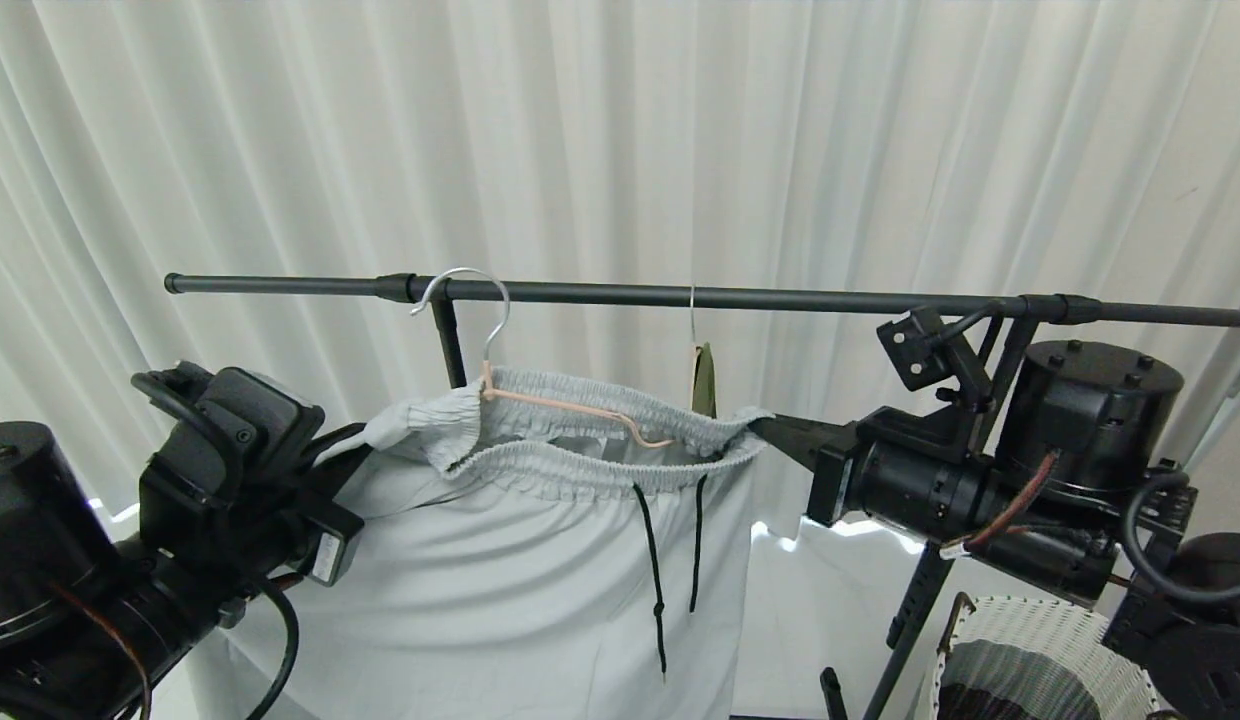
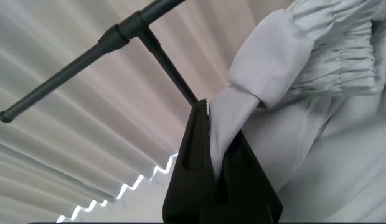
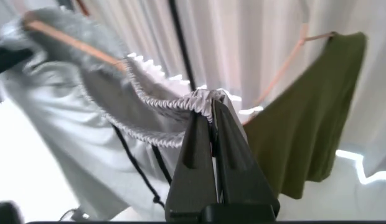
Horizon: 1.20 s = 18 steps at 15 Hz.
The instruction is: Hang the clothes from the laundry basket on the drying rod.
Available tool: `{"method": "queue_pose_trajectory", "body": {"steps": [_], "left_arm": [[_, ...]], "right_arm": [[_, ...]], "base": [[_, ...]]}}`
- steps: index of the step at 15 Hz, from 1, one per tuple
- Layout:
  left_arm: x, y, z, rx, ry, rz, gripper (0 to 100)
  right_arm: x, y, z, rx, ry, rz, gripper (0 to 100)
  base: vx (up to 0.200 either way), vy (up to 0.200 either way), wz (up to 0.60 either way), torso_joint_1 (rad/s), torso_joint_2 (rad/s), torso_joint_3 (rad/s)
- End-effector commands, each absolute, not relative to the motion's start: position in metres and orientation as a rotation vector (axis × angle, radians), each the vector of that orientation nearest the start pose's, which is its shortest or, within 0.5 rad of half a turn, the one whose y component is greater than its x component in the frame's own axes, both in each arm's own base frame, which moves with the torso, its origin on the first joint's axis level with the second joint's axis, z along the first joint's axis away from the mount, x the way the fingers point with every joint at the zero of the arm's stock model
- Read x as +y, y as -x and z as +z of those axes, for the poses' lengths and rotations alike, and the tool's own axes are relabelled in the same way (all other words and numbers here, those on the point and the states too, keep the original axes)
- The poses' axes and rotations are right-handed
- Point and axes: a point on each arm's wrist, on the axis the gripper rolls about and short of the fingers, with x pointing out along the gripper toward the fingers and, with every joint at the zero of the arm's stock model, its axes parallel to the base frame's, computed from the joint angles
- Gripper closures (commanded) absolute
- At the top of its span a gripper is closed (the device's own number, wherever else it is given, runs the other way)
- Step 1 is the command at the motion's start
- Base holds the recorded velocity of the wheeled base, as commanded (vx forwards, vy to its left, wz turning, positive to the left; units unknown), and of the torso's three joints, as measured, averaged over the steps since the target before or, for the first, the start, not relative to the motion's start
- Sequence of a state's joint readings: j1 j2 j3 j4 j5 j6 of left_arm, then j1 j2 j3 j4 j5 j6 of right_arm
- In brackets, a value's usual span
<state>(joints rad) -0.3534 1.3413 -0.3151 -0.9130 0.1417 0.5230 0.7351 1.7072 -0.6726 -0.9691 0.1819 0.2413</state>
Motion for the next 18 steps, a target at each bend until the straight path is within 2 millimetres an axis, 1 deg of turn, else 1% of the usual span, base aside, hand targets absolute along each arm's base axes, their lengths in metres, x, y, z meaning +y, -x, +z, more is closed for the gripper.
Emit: {"method": "queue_pose_trajectory", "body": {"steps": [1, 2, 3, 4, 6, 9, 10, 12, 13, 14, 16, 17, 18], "left_arm": [[-0.063, -0.179, 0.17, 0.054, -0.535, -0.242, 100], [-0.064, -0.179, 0.17, 0.054, -0.519, -0.241, 100], [-0.063, -0.179, 0.171, 0.055, -0.501, -0.24, 100], [-0.064, -0.178, 0.171, 0.052, -0.483, -0.247, 100], [-0.069, -0.175, 0.171, 0.043, -0.446, -0.317, 100], [-0.074, -0.171, 0.166, 0.049, -0.394, -0.372, 100], [-0.076, -0.169, 0.165, 0.048, -0.385, -0.39, 100], [-0.079, -0.169, 0.163, 0.044, -0.382, -0.462, 100], [-0.081, -0.17, 0.162, 0.045, -0.382, -0.491, 100], [-0.082, -0.173, 0.16, 0.056, -0.384, -0.493, 100], [-0.083, -0.175, 0.157, 0.07, -0.383, -0.496, 100], [-0.085, -0.18, 0.153, 0.073, -0.384, -0.497, 100], [-0.089, -0.186, 0.151, 0.068, -0.383, -0.499, 100]], "right_arm": [[0.201, -0.204, 0.179, 0.17, -0.165, 0.936, 100], [0.199, -0.201, 0.175, 0.169, -0.126, 0.942, 100], [0.199, -0.199, 0.175, 0.167, -0.118, 0.945, 0], [0.199, -0.198, 0.176, 0.162, -0.119, 0.946, 0], [0.197, -0.196, 0.179, 0.15, -0.12, 0.944, 0], [0.186, -0.184, 0.188, 0.116, -0.124, 0.975, 0], [0.18, -0.179, 0.187, 0.113, -0.114, 1.011, 0], [0.168, -0.174, 0.177, 0.113, -0.079, 1.068, 0], [0.157, -0.177, 0.173, 0.091, -0.044, 1.082, 0], [0.146, -0.18, 0.175, 0.059, -0.013, 1.085, 0], [0.137, -0.179, 0.183, 0.016, -0.005, 1.147, 0], [0.137, -0.176, 0.188, -0.011, 0.0, 1.183, 0], [0.143, -0.172, 0.189, -0.014, 0.004, 1.212, 0]], "base": [[0.0, 0.0, 0.0, 0.0, 0.0, 0.0], [0.0, 0.0, 0.0, 0.0, 0.0, 0.0], [0.0, 0.0, 0.0, 0.0, 0.0, 0.0], [0.0, 0.0, 0.0, 0.0, 0.0, 0.0], [0.0, 0.0, 0.0, 0.0, 0.0, 0.0], [0.0, 0.0, 0.0, 0.0, 0.0, 0.0], [0.0, 0.0, 0.0, 0.0, 0.0, 0.0], [0.0, 0.0, 0.0, 0.0, 0.0, 0.0], [0.0, 0.0, 0.0, 0.0, 0.0, 0.0], [0.0, 0.0, 0.0, 0.0, 0.0, 0.0], [0.0, 0.0, 0.0, 0.0, 0.0, 0.0], [0.0, 0.0, 0.0, 0.0, 0.0, 0.0], [0.0, 0.0, 0.0, 0.0, 0.0, 0.0]]}}
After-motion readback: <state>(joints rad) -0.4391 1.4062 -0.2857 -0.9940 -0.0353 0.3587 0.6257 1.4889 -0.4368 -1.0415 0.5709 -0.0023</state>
